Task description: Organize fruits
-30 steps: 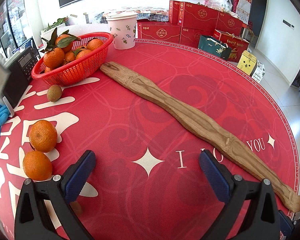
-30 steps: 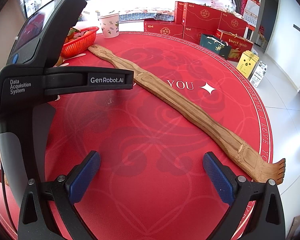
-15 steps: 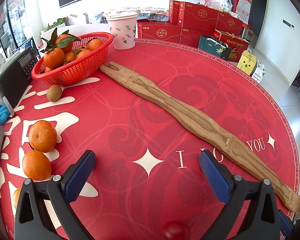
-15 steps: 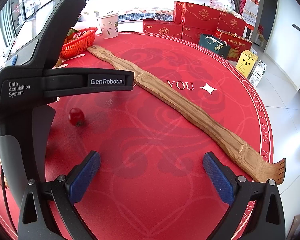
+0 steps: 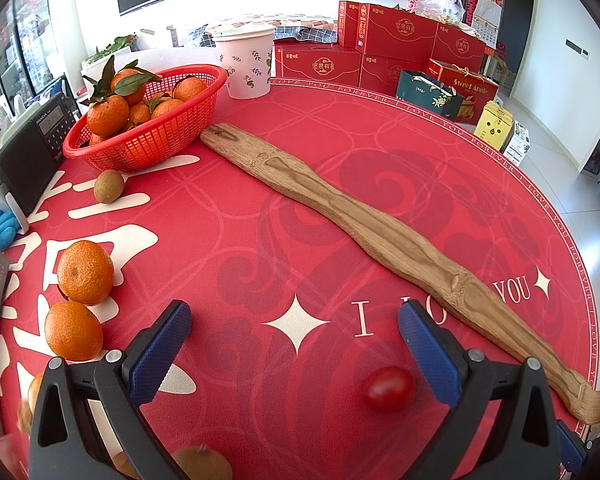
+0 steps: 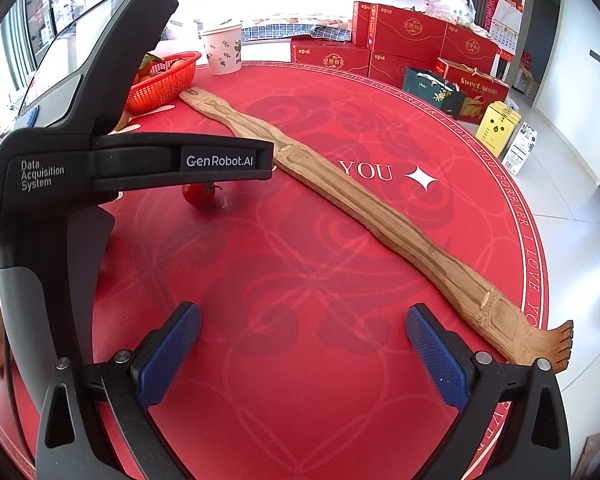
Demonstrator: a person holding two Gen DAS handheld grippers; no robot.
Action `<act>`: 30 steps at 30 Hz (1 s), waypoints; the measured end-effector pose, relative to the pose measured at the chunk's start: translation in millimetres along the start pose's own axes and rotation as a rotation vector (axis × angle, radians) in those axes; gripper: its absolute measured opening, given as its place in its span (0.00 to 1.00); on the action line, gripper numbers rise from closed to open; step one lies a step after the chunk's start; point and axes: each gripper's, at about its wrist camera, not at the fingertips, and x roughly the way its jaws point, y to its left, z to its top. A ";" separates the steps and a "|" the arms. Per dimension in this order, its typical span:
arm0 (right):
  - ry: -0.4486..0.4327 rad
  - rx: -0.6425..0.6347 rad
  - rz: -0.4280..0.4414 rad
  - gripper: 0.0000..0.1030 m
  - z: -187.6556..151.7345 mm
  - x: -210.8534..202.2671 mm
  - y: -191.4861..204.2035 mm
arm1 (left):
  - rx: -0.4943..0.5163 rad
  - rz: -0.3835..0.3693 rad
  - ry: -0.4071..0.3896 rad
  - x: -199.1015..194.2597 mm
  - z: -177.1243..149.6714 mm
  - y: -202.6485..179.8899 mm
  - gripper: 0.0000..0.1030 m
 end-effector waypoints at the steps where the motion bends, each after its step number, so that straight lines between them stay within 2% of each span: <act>1: 0.000 -0.002 0.001 1.00 0.0 0.0 -0.1 | 0.000 0.000 0.000 0.0 -0.1 0.0 1.00; 18: 0.005 -0.005 0.003 1.00 1.9 2.4 0.1 | -0.002 0.001 0.000 0.0 0.1 0.1 1.00; 21: 0.003 -0.010 0.007 1.00 1.9 2.3 -0.8 | -0.005 0.007 0.034 -1.6 1.5 0.6 1.00; 23: 0.002 -0.012 0.008 1.00 1.9 2.4 -1.2 | -0.012 0.029 0.013 -15.0 -1.7 5.7 1.00; 26: 0.002 -0.012 0.008 1.00 1.6 2.7 -1.4 | 0.017 0.045 -0.084 -56.5 -18.2 22.4 1.00; 30: -0.001 -0.011 0.007 1.00 1.6 2.7 -1.5 | -0.027 0.063 -0.153 -106.9 -58.3 69.4 1.00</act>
